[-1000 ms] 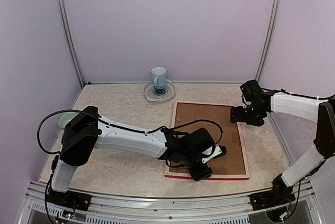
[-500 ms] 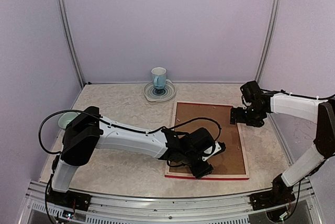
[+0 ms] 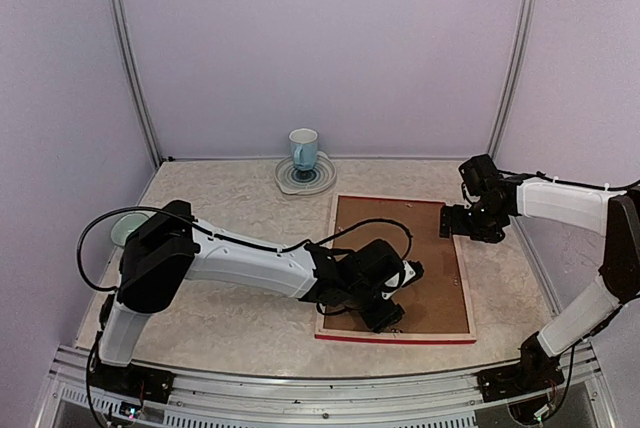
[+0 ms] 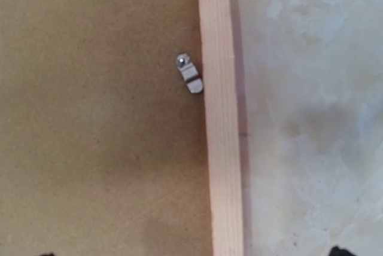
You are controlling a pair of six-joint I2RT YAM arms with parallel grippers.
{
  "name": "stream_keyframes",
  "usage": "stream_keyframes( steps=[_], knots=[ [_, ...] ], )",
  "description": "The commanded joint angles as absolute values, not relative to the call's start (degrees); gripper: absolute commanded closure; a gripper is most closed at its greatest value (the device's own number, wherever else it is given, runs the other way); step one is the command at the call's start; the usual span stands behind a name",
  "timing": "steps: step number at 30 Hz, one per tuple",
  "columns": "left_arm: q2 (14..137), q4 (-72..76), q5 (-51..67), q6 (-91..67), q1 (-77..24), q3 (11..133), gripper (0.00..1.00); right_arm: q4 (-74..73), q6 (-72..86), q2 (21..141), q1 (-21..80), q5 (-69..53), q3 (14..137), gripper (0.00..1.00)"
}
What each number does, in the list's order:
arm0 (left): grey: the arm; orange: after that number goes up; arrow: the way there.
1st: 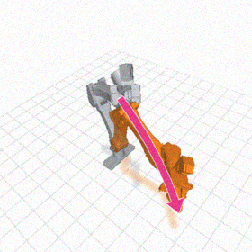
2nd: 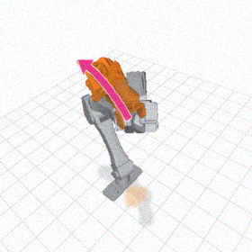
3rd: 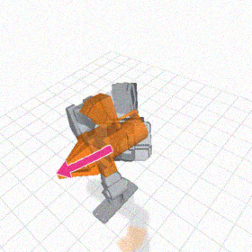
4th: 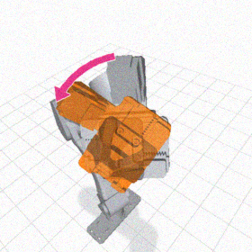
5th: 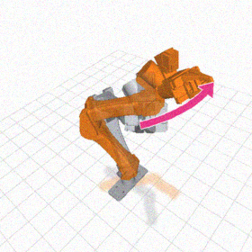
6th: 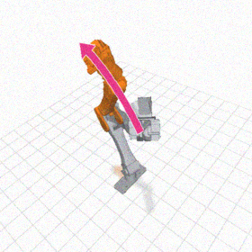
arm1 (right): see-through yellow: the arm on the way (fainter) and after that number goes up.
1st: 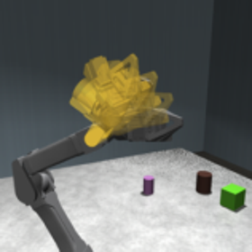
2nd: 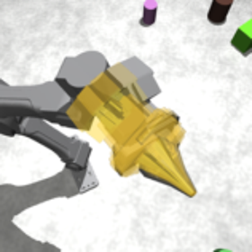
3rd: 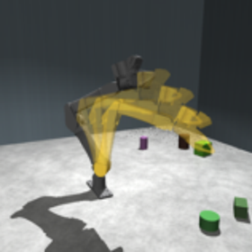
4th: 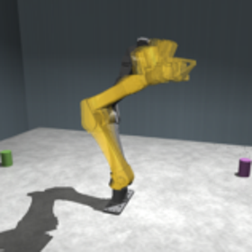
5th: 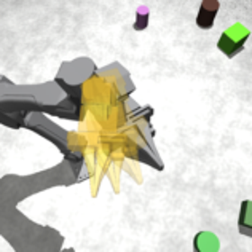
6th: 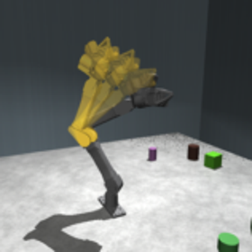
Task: Put the photo into the frame
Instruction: Press the fastener onto the backboard.
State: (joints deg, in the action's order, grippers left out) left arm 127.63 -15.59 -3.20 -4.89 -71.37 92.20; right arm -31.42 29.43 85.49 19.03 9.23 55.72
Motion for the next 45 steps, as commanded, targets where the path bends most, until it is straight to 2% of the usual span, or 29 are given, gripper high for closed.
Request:
stream_keyframes(
  steps=[1,34,45],
  knots=[
    [126.21,-14.40,0.84,-3.31,-71.02,90.19,0.31,-30.95,29.51,84.56,19.51,9.40,55.28,0.01],
    [123.11,-14.14,11.95,1.49,-71.19,87.66,0.31,-31.31,29.18,86.18,19.51,9.14,56.74,0.01],
    [126.42,-15.70,6.48,0.28,-71.19,90.61,0.32,-31.32,29.18,86.40,19.51,9.22,56.93,0.01]
  ],
)
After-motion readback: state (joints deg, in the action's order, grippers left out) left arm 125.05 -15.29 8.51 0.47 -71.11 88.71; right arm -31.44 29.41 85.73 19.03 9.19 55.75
